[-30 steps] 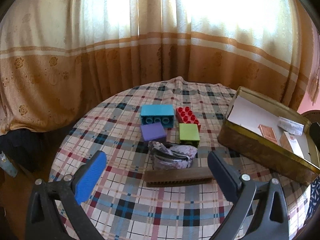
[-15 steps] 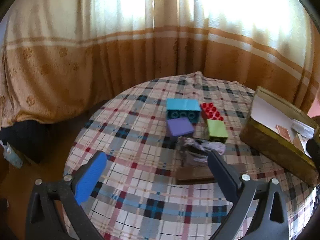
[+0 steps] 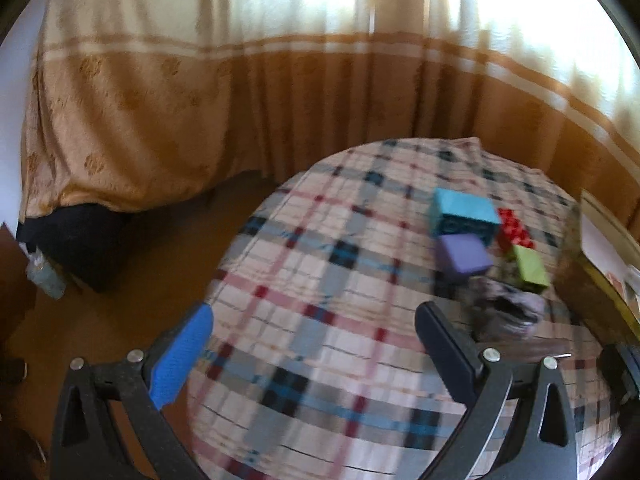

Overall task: Organize rigid objects
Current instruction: 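Withdraw both tools and move toward the wooden brush, then grasp the wooden brush with the right tool while the left tool grasps the bag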

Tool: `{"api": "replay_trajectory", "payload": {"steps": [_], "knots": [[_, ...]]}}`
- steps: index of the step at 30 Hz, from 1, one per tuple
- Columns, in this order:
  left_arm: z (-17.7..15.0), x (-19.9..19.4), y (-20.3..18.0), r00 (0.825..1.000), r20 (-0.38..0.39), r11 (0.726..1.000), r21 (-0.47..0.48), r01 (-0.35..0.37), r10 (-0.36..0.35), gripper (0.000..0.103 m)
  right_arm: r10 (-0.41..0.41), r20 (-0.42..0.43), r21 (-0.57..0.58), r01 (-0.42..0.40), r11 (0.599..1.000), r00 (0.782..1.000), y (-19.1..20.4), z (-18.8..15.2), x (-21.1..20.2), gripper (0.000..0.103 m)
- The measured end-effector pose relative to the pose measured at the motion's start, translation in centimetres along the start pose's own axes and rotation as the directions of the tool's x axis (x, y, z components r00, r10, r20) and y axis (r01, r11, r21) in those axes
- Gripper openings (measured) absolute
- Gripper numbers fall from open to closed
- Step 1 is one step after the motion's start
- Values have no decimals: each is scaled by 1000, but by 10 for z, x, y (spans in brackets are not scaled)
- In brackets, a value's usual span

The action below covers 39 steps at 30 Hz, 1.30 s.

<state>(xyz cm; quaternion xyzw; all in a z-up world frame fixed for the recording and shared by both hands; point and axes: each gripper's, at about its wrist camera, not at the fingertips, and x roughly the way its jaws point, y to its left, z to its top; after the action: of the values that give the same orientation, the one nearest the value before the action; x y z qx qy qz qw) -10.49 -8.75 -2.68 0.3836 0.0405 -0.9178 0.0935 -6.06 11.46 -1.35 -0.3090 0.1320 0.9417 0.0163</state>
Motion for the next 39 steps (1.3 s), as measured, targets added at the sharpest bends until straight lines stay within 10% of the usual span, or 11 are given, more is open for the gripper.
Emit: {"api": "replay_trajectory", "payload": {"steps": [8,16,19,25,31,39], "knots": [[-3,14,15,998,-66,999,-37,-16,13,102,95,-214,-99,-118,988,972,34,-4,44,87],[-5,19,13,995,-100,1000,-25,-10,7,102,146,-213,-74,-165,984,966,20,15,57,87],[-5,21,17,994,-111,999,-35,-6,2,102,247,-272,-11,-259,966,930,19,13,66,87],[-5,24,24,991,-131,997,-73,-8,-2,102,498,-367,163,-473,866,786,21,-1,60,87],[-6,26,26,990,-143,995,-94,-20,6,102,284,-312,-134,-338,931,907,39,1,40,78],[-8,30,30,987,-158,993,-114,-38,20,102,274,-393,-252,-390,886,878,72,-3,69,40]]}}
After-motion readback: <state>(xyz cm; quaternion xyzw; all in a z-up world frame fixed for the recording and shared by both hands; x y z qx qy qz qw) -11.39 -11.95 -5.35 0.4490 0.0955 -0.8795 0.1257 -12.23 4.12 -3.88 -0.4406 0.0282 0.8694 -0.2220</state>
